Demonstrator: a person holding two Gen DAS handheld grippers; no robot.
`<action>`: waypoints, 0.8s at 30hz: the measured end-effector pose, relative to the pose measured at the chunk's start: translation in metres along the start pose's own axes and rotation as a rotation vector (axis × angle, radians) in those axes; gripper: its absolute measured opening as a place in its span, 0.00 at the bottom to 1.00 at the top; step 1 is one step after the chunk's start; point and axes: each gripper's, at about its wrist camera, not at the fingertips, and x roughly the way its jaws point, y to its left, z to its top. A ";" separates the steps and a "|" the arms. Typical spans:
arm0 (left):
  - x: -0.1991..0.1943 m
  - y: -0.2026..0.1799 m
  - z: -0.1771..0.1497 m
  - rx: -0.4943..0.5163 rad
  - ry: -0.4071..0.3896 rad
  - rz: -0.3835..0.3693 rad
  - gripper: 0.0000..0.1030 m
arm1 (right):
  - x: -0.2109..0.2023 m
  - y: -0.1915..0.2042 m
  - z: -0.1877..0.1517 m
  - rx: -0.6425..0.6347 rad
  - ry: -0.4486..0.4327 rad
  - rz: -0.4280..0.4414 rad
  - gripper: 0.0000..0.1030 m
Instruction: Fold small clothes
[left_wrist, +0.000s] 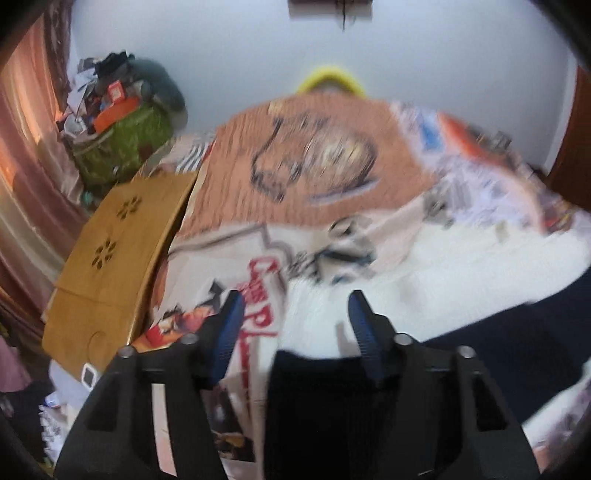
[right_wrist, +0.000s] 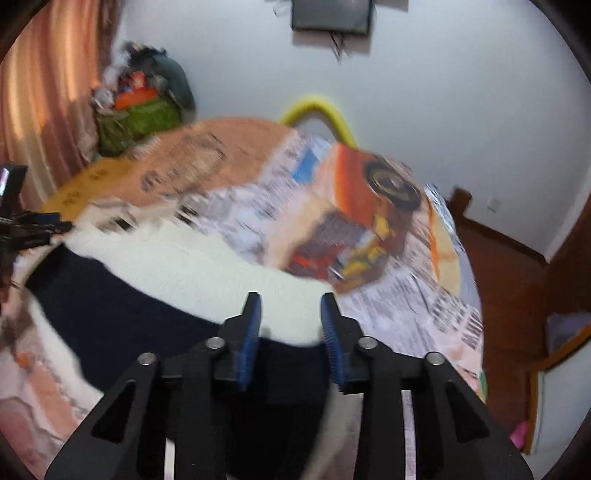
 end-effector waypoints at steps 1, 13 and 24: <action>-0.007 -0.003 0.003 -0.006 -0.012 -0.019 0.63 | -0.001 0.006 0.002 -0.002 -0.006 0.021 0.34; 0.011 -0.085 -0.008 0.125 0.075 -0.141 0.90 | 0.051 0.085 -0.010 -0.057 0.122 0.191 0.48; 0.028 -0.056 -0.054 0.147 0.166 -0.136 1.00 | 0.034 0.058 -0.045 -0.057 0.143 0.179 0.53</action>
